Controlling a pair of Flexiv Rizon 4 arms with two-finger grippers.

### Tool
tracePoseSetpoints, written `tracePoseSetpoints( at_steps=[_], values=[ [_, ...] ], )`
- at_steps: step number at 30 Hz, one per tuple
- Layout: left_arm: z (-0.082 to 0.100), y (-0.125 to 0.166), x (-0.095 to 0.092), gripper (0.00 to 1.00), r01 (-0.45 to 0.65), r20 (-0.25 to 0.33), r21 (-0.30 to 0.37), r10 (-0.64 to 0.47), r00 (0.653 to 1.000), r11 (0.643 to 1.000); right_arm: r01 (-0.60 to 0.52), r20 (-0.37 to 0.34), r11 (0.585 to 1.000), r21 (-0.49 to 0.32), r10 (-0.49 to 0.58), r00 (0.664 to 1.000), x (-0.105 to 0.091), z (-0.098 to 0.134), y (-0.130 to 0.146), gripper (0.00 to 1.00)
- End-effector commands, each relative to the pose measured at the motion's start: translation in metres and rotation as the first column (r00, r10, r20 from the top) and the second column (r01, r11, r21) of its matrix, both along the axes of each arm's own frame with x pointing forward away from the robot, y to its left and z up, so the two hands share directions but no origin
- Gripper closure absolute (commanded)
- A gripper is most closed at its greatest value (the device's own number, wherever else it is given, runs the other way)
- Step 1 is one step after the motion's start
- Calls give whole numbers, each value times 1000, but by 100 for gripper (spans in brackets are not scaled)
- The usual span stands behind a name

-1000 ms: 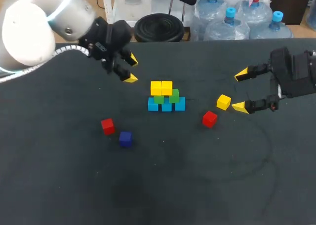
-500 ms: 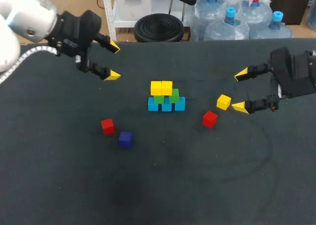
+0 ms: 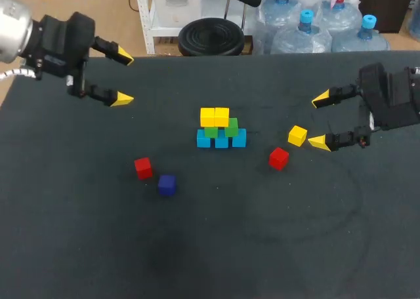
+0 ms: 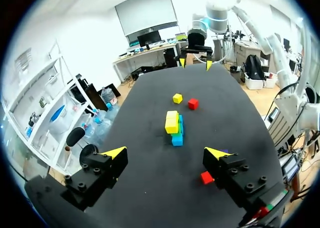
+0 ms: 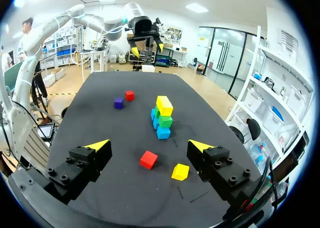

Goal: Place the blue cubes, place green cubes on the blue cubes, place the yellow cubes on the green cubes, then place the red cubes on the yellow cubes, and place purple cube on the red cubes.

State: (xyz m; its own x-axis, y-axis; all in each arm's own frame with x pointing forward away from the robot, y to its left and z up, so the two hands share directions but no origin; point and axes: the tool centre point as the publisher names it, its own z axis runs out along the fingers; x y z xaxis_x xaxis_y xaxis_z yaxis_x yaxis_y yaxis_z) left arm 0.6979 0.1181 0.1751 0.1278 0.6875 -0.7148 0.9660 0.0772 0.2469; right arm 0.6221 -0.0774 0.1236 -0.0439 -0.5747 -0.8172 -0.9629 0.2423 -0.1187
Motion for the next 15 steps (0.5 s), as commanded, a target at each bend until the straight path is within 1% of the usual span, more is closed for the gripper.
tracePoseSetpoints(
  at_steps=[1, 14, 15],
  values=[
    [9, -3, -5, 0, 18, 26, -19, -17, 1000, 1000, 1, 0, 1000, -1, -1, 1000, 0, 0, 0, 0],
    [9, -3, -5, 0, 18, 26, -19, -17, 1000, 1000, 1, 0, 1000, -1, -1, 1000, 0, 0, 0, 0],
    [9, -3, -5, 0, 18, 26, -19, -17, 1000, 1000, 26, 9, 999, -23, -26, 1000, 1, -4, -5, 0]
  ],
)
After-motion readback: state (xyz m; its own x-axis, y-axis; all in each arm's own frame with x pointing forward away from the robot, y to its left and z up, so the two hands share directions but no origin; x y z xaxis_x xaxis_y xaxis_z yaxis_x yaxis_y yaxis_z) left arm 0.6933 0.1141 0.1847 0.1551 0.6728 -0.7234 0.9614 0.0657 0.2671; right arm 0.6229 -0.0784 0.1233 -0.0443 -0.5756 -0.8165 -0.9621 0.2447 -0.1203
